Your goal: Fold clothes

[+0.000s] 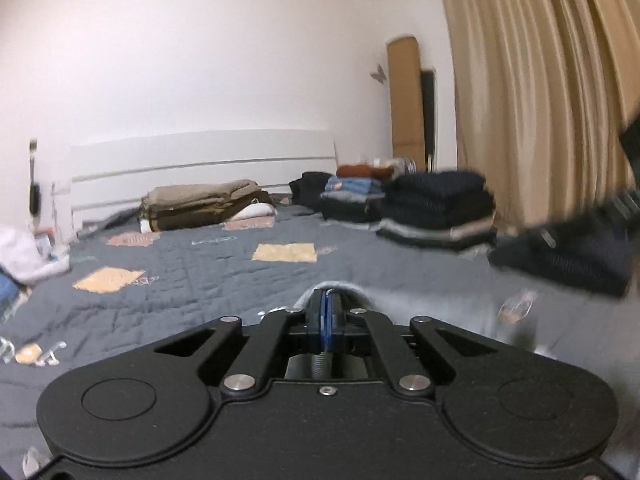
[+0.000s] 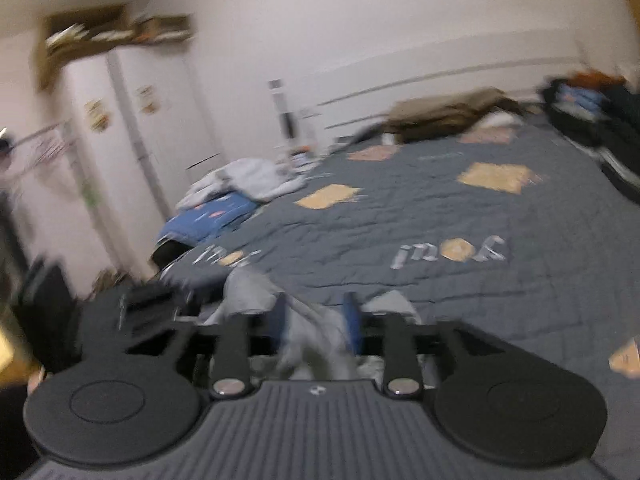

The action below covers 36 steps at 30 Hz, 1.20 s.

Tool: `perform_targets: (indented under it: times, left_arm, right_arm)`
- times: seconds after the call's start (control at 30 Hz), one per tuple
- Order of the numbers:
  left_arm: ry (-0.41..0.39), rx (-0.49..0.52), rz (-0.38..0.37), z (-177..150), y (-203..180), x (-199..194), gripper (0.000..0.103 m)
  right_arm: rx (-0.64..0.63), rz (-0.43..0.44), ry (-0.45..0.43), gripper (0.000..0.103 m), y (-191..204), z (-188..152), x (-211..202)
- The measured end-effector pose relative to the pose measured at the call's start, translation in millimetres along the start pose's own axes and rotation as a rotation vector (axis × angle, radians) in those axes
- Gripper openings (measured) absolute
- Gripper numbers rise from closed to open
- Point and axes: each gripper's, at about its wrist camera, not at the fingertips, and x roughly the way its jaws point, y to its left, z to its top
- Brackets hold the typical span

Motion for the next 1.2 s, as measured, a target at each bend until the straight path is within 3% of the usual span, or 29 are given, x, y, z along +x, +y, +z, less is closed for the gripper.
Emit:
perform_targets:
  times: [0.03,0.2,0.33,0.43,0.6,0.67,0.73,0.77,0.8,0.83,1.0,1.1,1.17,1.2]
  left_arm:
    - [-0.004,-0.013,-0.012,4,3,-4,0.001]
    - [-0.029,-0.060,-0.098,19,11,-21,0.001]
    - [-0.052,-0.149,-0.163,26,22,-33,0.001]
    - [-0.067,-0.202,-0.203,30,29,-41,0.001]
    - [-0.058,-0.240,-0.236,30,36,-41,0.001]
    - [-0.053,-0.253,-0.252,29,37,-40,0.001]
    - [-0.047,-0.254,-0.255,28,38,-39,0.001]
    - [-0.042,-0.252,-0.256,27,38,-39,0.001]
    - [-0.032,-0.237,-0.252,27,38,-40,0.001]
    - [-0.021,-0.220,-0.246,26,37,-40,0.001]
    - [0.089,-0.072,-0.176,12,31,-37,0.002]
    - [0.175,0.033,-0.173,-2,22,-31,0.004]
    - [0.215,0.062,-0.214,-10,15,-29,0.016]
    - [0.234,0.076,-0.236,-14,11,-29,0.036]
  right_arm:
    - [-0.036,0.014,0.007,0.061,8,1,-2]
    - [-0.202,0.152,0.043,0.064,56,-3,1]
    - [-0.364,0.162,0.138,0.065,95,-23,23]
    - [-0.504,0.075,0.169,0.065,118,-42,40]
    - [-0.664,-0.120,0.094,0.065,127,-59,53]
    - [-0.697,-0.157,0.080,0.064,124,-63,59]
    - [-0.729,-0.191,0.076,0.056,121,-69,66]
    - [-0.709,-0.204,0.072,0.048,117,-67,68]
    - [-0.682,-0.214,0.067,0.019,113,-64,69]
    - [-0.654,-0.225,0.063,0.002,109,-61,70]
    - [-0.340,-0.209,-0.036,0.002,68,-25,49]
    - [-0.176,-0.185,-0.074,0.002,42,-10,34]
    - [-0.070,-0.169,-0.096,0.002,24,-4,25]
    - [-0.035,-0.161,-0.104,0.002,19,-2,22]
